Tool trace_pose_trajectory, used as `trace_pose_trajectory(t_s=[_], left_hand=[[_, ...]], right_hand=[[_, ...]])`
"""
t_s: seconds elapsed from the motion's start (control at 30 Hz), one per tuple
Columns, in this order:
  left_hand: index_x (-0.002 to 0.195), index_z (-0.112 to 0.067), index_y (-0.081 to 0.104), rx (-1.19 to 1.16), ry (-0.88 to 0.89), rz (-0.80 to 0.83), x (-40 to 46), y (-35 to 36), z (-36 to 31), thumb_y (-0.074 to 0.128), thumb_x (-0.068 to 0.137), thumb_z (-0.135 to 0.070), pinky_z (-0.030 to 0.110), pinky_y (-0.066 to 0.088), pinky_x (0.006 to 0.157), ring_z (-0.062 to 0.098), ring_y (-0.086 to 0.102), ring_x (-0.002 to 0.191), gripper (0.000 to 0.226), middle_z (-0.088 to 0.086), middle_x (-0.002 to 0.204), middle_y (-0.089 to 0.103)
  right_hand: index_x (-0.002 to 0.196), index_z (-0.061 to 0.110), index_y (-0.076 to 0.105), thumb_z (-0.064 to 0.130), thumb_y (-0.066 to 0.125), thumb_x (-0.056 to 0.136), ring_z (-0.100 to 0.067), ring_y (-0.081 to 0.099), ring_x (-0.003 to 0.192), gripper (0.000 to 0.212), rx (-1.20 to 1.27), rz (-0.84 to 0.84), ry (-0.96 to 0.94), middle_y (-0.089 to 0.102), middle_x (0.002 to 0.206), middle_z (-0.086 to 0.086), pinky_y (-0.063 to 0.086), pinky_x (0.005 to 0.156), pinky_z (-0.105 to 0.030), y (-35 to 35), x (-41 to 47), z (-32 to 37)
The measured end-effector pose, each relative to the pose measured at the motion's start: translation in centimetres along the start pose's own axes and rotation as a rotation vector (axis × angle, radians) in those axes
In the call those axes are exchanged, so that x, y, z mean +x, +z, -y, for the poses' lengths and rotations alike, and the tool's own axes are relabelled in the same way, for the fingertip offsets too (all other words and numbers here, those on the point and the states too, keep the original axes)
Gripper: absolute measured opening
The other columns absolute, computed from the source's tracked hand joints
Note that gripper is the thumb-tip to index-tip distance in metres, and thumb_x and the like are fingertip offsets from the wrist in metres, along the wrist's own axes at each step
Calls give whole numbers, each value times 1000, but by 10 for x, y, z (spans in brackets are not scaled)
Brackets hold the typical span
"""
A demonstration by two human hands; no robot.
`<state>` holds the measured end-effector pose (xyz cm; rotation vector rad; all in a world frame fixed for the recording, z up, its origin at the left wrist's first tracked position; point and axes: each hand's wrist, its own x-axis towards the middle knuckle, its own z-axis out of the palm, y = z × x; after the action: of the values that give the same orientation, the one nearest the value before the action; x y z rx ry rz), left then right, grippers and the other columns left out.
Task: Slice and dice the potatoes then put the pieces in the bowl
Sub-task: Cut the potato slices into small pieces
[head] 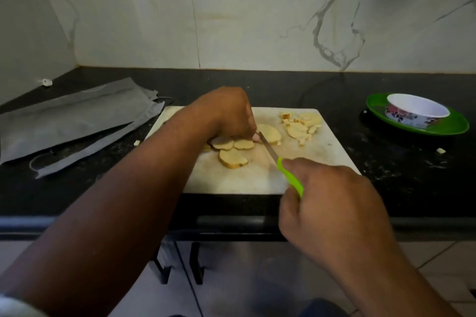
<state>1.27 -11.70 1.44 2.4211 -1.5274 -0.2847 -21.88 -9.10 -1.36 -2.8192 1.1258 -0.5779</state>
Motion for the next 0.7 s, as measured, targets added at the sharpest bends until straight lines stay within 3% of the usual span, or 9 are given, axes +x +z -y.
trace_pose_trajectory(t_s=[0.1, 0.2, 0.33, 0.43, 0.7], left_hand=[[95, -24, 84, -13, 23, 22, 0, -1, 2, 87, 81, -41, 38, 57, 93, 12, 69, 95, 22, -8, 94, 78], [92, -27, 84, -15, 48, 17, -1, -2, 4, 85, 84, -38, 36, 57, 92, 8, 69, 91, 14, -12, 92, 78], [94, -25, 84, -37, 25, -23, -4, -3, 1, 85, 84, -31, 33, 56, 86, 10, 69, 90, 11, -9, 93, 77], [92, -22, 84, -42, -1, -42, -4, -3, 1, 88, 81, -32, 33, 56, 81, 12, 69, 87, 15, -6, 88, 76], [89, -21, 82, -18, 14, -27, 1, -2, 5, 85, 84, -32, 30, 54, 75, 14, 68, 85, 13, -3, 87, 75]], right_hand=[[125, 44, 61, 44, 57, 81, -14, 64, 75, 45, 0, 30, 31, 71, 87, 12, 52, 65, -28, -12, -25, -6], [118, 43, 66, 42, 62, 78, -14, 58, 65, 41, -47, -13, 60, 70, 80, 13, 40, 57, -22, -22, -22, -7], [130, 42, 58, 42, 56, 84, -10, 54, 75, 45, 5, -43, 35, 67, 95, 13, 46, 62, -23, -16, 6, 2], [122, 34, 64, 39, 57, 84, -13, 61, 80, 39, 13, -67, 44, 68, 97, 11, 53, 66, -26, -2, 31, 8], [119, 30, 65, 34, 59, 82, -17, 61, 79, 37, 58, -61, 9, 69, 96, 7, 49, 65, -26, 18, 47, 15]])
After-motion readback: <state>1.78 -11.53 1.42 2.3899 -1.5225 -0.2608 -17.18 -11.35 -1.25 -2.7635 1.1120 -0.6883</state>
